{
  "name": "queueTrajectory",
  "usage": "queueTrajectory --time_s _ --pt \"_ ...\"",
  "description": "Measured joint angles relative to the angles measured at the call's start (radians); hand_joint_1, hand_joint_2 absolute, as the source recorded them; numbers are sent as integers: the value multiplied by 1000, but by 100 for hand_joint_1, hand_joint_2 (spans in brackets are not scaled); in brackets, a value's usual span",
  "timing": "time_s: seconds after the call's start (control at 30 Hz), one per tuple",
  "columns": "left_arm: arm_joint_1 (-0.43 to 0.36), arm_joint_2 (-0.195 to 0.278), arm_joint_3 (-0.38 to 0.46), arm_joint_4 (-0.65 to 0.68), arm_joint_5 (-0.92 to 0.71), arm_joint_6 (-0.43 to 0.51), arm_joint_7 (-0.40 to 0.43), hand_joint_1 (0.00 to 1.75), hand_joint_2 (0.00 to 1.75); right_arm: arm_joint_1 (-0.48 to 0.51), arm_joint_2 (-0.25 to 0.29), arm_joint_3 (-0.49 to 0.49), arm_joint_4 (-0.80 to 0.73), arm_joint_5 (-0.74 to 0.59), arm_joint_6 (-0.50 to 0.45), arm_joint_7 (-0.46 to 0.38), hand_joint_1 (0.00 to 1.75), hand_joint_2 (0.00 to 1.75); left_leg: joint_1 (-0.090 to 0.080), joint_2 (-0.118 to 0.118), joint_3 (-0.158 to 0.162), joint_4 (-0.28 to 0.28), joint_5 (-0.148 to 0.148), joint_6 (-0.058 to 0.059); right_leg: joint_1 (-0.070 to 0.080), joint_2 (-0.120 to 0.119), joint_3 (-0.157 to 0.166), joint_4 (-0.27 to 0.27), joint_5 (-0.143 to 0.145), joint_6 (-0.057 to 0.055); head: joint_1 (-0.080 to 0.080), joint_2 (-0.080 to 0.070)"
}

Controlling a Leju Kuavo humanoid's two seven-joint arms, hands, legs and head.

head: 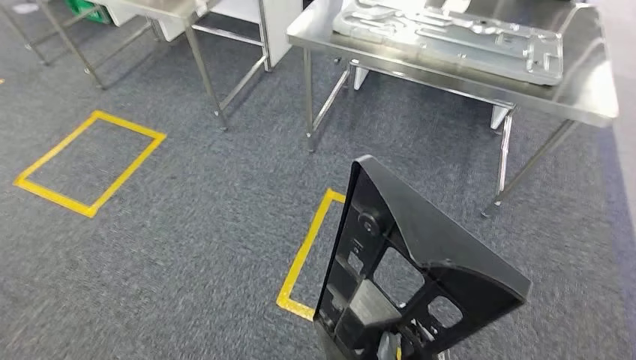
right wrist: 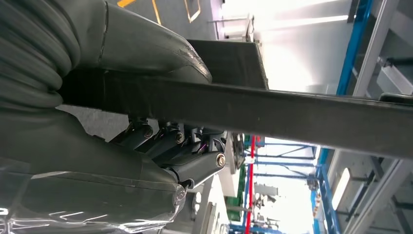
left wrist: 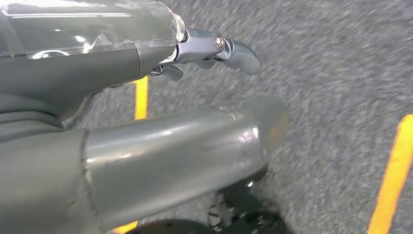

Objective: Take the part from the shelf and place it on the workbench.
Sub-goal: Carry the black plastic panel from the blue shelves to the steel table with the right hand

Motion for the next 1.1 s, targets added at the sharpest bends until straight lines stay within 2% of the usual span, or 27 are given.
queueTrajectory --time_s 0.03,0.07,0.1,0.13,0.17,0.2,0.27,0.3,0.33,0.37,0.43,0.5,0.57,0.6,0.63,0.67,0.7,0.73,0.8,0.83,0.87,0.9,0.93,1.0,1.07,1.1 --pt "1 0 0 0 -1 0 0 0 0 -4 0 0 1 0 0 2 175 175 -1 15 2 -3 1 4 -1 -35 -28 54 -29 4 3 0" --pt "2 0 0 0 -1 0 0 0 0 -7 0 0 2 1 1 3 175 175 -2 30 3 -3 0 6 -3 -57 -61 118 -60 8 6 0" --pt "3 0 0 0 -1 0 0 0 0 -8 0 0 3 1 1 5 175 175 -2 45 4 -3 -2 6 -6 -68 -91 173 -79 13 7 0" --pt "4 0 0 0 -1 0 0 0 0 -8 0 0 5 1 1 6 175 175 -3 59 5 -3 -5 5 -9 -73 -107 201 -82 16 7 0" --pt "4 0 0 0 -1 0 0 0 0 -8 0 0 6 2 1 8 175 175 -3 73 8 -3 -8 2 -12 -78 -103 192 -65 18 7 0" --pt "3 0 0 0 -1 0 0 0 0 -8 0 0 8 2 1 9 175 175 -3 86 12 -2 -11 -1 -14 -86 -80 147 -34 19 7 0" --pt "2 -2 0 0 -1 0 0 0 0 -9 0 0 9 3 1 10 175 175 -5 108 22 -1 -20 -10 -11 -125 -6 14 25 14 7 0" --pt "1 -3 0 0 -1 0 1 0 0 -10 1 0 10 4 1 10 175 175 -7 117 26 -1 -25 -15 -7 -139 20 -33 39 8 6 0" --pt "0 -3 0 0 -1 -1 1 0 0 -10 1 0 10 5 1 11 175 175 -10 126 30 -1 -30 -22 -3 -147 33 -58 42 2 5 0" --pt "-2 -3 0 0 -1 -1 2 0 0 -11 2 0 10 6 2 11 175 175 -11 135 35 -2 -33 -28 2 -142 34 -62 38 -4 4 0" --pt "-7 -3 0 0 0 -1 3 0 0 -10 4 0 11 9 3 12 175 175 -8 144 46 -2 -40 -39 0 -119 35 -66 40 -16 3 0" --pt "-8 -3 0 0 0 -1 4 0 0 -10 7 0 12 10 4 13 175 175 -4 110 33 42 -73 -47 -6 -98 40 -74 44 -28 -1 0" --pt "-5 -3 0 0 0 -1 4 0 0 -13 11 0 14 11 5 13 175 175 -1 60 -26 165 -137 -50 -7 -78 41 -77 44 -36 -9 0" --pt "-3 -3 0 0 0 -1 4 0 0 -13 11 0 16 11 5 13 175 175 -1 48 -60 231 -162 -52 -5 -66 41 -76 44 -38 -10 0" --pt "-1 -3 0 0 0 -2 5 0 0 -13 11 0 18 11 5 13 175 175 -1 43 -85 273 -168 -52 -4 -52 42 -75 43 -40 -11 0" --pt "0 -3 0 0 0 -2 5 0 0 -13 12 0 19 11 5 13 175 175 -1 41 -94 279 -154 -52 -3 -37 43 -73 42 -40 -11 0" --pt "1 -3 0 0 0 -2 5 0 0 -13 12 -1 20 11 5 13 175 175 -1 38 -85 245 -120 -50 -2 -22 44 -71 40 -39 -11 0" --pt "1 -3 0 0 0 -2 6 0 0 -13 12 -1 21 11 5 13 175 175 -1 26 -62 181 -77 -47 -3 -8 45 -67 38 -37 -11 0" --pt "2 -2 0 0 0 -2 5 0 0 -14 13 -1 22 11 5 13 175 175 1 -24 -20 66 -24 -38 -3 17 41 -58 33 -28 -11 0" --pt "2 -2 0 0 0 -2 5 0 0 -15 13 -1 23 13 3 14 175 175 1 -44 -9 36 -17 -33 -5 28 37 -55 33 -22 -11 0" --pt "2 -2 0 0 1 -2 5 0 0 -15 14 -1 23 18 -1 14 175 175 -1 -53 -8 29 -22 -28 -6 38 32 -54 34 -16 -10 0" --pt "1 -2 0 0 2 -2 4 0 0 -15 15 -1 24 25 -7 15 175 175 -3 -46 -7 24 -20 -24 -8 48 29 -54 36 -8 -10 0" --pt "0 -3 0 0 4 -3 3 0 0 -13 16 -2 24 35 -15 18 175 175 -2 -36 -4 21 -17 -17 -10 47 27 -54 37 -1 -11 0" --pt "-2 -4 0 0 8 -5 -1 0 0 -13 17 -3 24 53 -32 26 175 175 1 -18 2 9 -11 -2 -8 5 11 -20 15 10 -5 0" --pt "0 -5 0 0 13 -7 -5 0 0 -14 18 -4 25 63 -42 32 175 175 1 0 6 2 -12 9 -7 -53 -43 86 -41 17 1 0" --pt "3 -4 0 0 15 -8 -6 0 0 -14 18 -4 25 66 -45 34 175 175 0 8 7 2 -14 11 -9 -65 -77 150 -66 19 2 0"
